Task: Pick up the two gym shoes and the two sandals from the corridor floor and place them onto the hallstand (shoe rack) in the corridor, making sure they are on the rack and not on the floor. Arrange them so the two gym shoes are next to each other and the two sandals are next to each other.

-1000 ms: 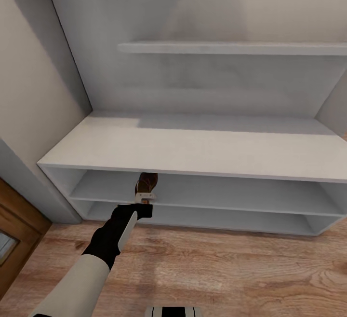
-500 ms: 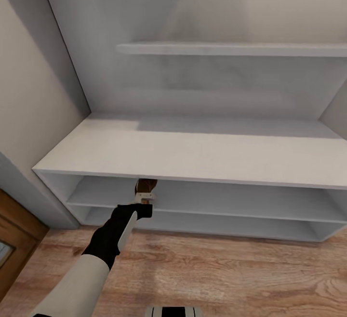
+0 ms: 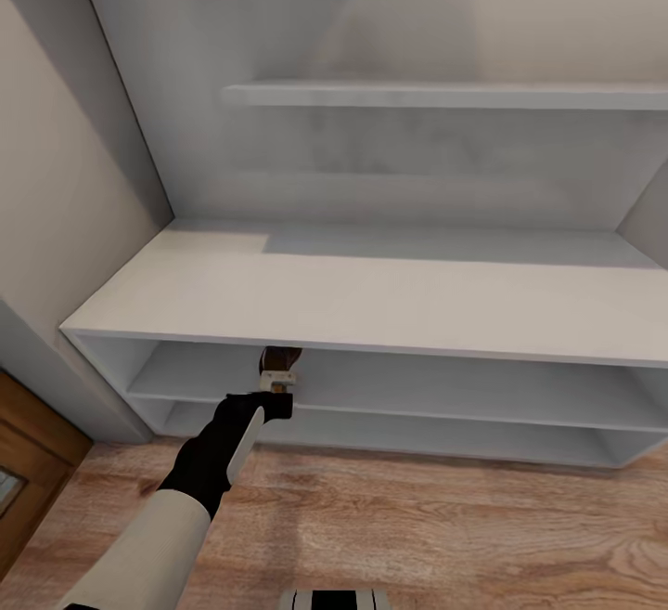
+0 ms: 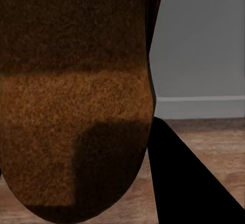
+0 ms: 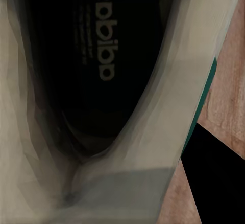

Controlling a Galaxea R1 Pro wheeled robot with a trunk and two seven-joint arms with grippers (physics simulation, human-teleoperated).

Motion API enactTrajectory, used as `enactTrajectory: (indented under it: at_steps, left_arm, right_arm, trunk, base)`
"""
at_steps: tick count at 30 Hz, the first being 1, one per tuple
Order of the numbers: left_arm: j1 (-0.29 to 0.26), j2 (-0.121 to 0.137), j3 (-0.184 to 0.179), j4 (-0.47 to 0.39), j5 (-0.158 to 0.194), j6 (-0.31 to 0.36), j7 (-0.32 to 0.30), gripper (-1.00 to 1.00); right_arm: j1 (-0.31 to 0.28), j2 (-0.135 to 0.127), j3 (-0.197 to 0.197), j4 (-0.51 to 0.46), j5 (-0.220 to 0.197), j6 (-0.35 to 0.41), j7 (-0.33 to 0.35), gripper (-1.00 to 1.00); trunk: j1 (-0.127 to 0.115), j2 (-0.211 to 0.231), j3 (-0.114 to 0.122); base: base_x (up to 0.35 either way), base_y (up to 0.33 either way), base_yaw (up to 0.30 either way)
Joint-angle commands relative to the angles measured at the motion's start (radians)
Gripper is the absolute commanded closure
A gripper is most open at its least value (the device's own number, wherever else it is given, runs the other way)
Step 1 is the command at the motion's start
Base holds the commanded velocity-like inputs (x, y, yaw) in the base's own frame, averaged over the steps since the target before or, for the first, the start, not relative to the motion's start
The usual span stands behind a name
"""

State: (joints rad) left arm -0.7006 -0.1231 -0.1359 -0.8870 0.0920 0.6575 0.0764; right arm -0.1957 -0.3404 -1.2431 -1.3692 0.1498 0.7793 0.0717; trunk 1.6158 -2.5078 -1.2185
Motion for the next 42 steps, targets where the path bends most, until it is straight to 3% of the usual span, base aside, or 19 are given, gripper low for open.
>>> enactTrajectory:
  at_steps: [1, 27, 28, 42]
  left_arm:
    - [0.000, 0.000, -0.002, -0.001, 0.006, 0.005, 0.006, 1.00]
    - [0.000, 0.000, -0.002, 0.000, 0.005, 0.005, 0.006, 1.00]
    - [0.000, 0.000, -0.002, 0.000, 0.005, 0.005, 0.005, -1.00]
    - [0.000, 0.000, -0.002, -0.001, 0.005, 0.004, 0.005, -1.00]
  right_arm:
    - [-0.001, 0.000, -0.001, -0.001, 0.010, 0.005, 0.007, 1.00]
    - [-0.001, 0.000, -0.001, -0.001, 0.010, 0.005, 0.007, 1.00]
    - [-0.001, 0.000, -0.001, -0.001, 0.010, 0.005, 0.007, 1.00]
    - [-0.001, 0.000, -0.001, -0.001, 0.010, 0.005, 0.007, 1.00]
  trunk:
    - [0.000, 0.000, -0.001]
    - [0.000, 0.000, -0.001]
    - [0.000, 0.000, -0.001]
    - [0.000, 0.000, -0.001]
  base:
    - [0.174, 0.000, 0.000]
    - [0.049, 0.000, 0.000]
    - [0.000, 0.000, 0.000]
    - [0.000, 0.000, 0.000]
